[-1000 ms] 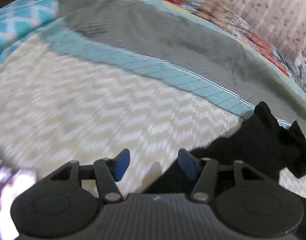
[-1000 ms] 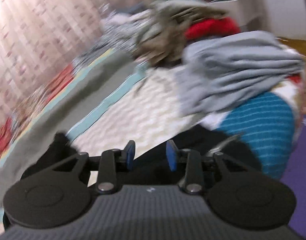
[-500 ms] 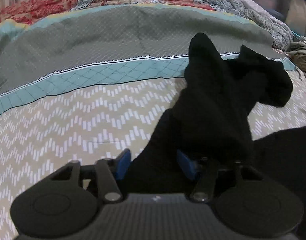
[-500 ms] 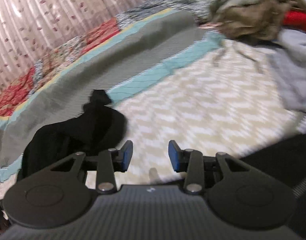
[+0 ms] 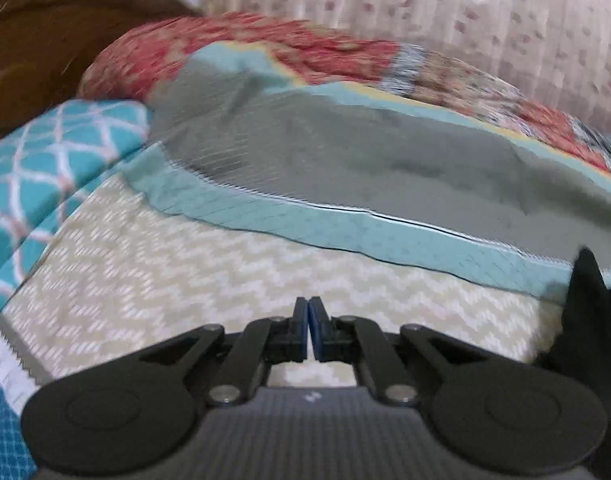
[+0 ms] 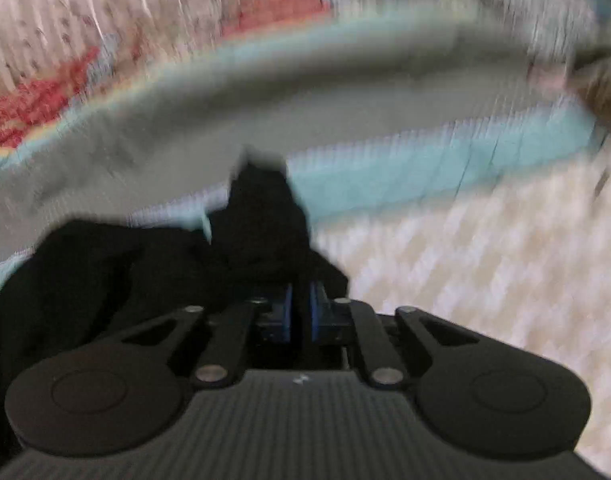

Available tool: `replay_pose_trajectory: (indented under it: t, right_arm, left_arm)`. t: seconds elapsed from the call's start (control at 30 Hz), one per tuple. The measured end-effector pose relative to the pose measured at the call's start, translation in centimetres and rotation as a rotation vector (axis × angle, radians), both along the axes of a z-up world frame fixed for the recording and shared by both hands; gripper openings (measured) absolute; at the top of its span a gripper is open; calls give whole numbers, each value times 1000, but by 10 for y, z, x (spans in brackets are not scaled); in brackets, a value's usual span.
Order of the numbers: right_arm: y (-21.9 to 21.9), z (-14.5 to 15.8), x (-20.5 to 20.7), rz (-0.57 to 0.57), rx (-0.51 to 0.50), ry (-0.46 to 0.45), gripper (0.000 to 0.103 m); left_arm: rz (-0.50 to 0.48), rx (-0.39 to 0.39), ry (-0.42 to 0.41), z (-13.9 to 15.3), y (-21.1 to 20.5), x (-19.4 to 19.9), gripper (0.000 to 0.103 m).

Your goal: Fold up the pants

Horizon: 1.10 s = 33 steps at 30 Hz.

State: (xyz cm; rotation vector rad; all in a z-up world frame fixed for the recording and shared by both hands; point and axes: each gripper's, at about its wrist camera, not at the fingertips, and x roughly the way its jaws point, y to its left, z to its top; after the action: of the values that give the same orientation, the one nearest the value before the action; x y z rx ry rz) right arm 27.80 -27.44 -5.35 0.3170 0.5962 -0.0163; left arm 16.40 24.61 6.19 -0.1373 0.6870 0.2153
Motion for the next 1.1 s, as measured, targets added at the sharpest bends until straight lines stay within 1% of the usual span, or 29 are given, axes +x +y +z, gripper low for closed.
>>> replay_pose_trajectory:
  t: [0.03, 0.1, 0.13, 0.17, 0.2, 0.23, 0.27, 0.3, 0.33, 0.37, 0.4, 0.43, 0.47, 0.5, 0.53, 0.6, 0.63, 0.67, 0.73, 0.77, 0.8, 0.83, 0.87, 0.9, 0.93, 0.97, 1.03, 1.1]
  right_arm:
    - [-10, 8, -13, -26, 10, -37, 9]
    - [-30, 23, -46, -124, -10, -109, 2]
    - [-42, 26, -62, -180, -42, -128, 2]
    - [-53, 25, -75, -236, -70, -125, 2]
    - [-68, 22, -88, -300, -93, -108, 2]
    - [-79, 17, -95, -346, -108, -81, 2]
    - [-91, 12, -102, -385, -110, -40, 5]
    - [-104, 7, -108, -397, -78, 0, 9]
    - [-111, 5, -111, -385, -27, 21, 9]
    - [-116, 4, -111, -365, 23, 35, 11]
    - [-120, 5, -109, -336, 77, 45, 20]
    - [-121, 7, -102, -297, 139, 52, 29]
    - [-118, 9, -93, -262, 190, 47, 53]
    - [-115, 11, -81, -224, 233, 36, 63]
    - [-111, 13, -65, -186, 248, 33, 63]
    - [-97, 12, -30, -132, 243, 53, 64]
    - [-91, 7, -15, -124, 248, 78, 65]
    - [-85, 0, -4, -115, 262, 110, 66]
    - [-75, -16, 19, -101, 304, 191, 66]
    - [-71, -24, 27, -84, 336, 223, 54]
    - [-65, -26, 29, -50, 359, 237, 15]
    - [-64, -23, 24, -38, 332, 226, 15]
    - [-57, -12, 15, -33, 275, 179, 15]
    - [-55, 0, 2, -28, 254, 122, 15]
    - [-56, 8, -8, -34, 257, 77, 15]
    - [-61, 20, -27, -53, 264, 24, 15]
    - [-69, 38, -66, -99, 257, -67, 15]
    - [-80, 51, -112, -167, 197, -147, 15]
  left_arm:
    - [-13, -21, -4, 2, 2, -1, 3]
    - [-70, -39, -10, 6, -8, -1, 4]
    - [-110, -35, -6, 6, -17, 0, 12]
    - [-156, -23, 1, 4, -30, 2, 28]
    - [-200, -8, 8, 0, -43, 3, 38]
    - [-250, 8, 17, -5, -56, 4, 56]
    - [-308, 25, 31, -13, -69, 9, 65]
    - [-357, 43, 43, -18, -83, 12, 67]
    - [-415, 56, 62, -25, -98, 16, 68]
    - [-456, 49, 84, -34, -106, 20, 68]
    - [-493, 21, 115, -41, -115, 24, 67]
    - [-524, -19, 152, -48, -122, 27, 60]
    - [-540, -51, 192, -56, -131, 28, 38]
    - [-557, -48, 212, -60, -142, 25, 23]
    - [-593, -12, 207, -62, -155, 17, 3]
    - [-631, 161, 144, -58, -182, -5, 2]
    - [-644, 202, 122, -54, -187, -14, 2]
    - [-642, 201, 100, -48, -186, -22, 2]
    - [-589, 198, 43, -30, -173, -33, 2]
    - [-543, 204, 6, -18, -161, -37, 2]
    - [-497, 195, -28, -7, -147, -43, 2]
    - [-452, 178, -57, 4, -132, -49, 2]
    - [-395, 164, -83, 13, -116, -54, 2]
    - [-340, 152, -102, 21, -100, -59, 2]
    - [-299, 136, -114, 26, -87, -63, 2]
    - [-265, 112, -123, 29, -73, -68, 2]
    - [-241, 75, -118, 34, -58, -76, 2]
    - [-261, 82, -94, 31, -56, -74, 3]
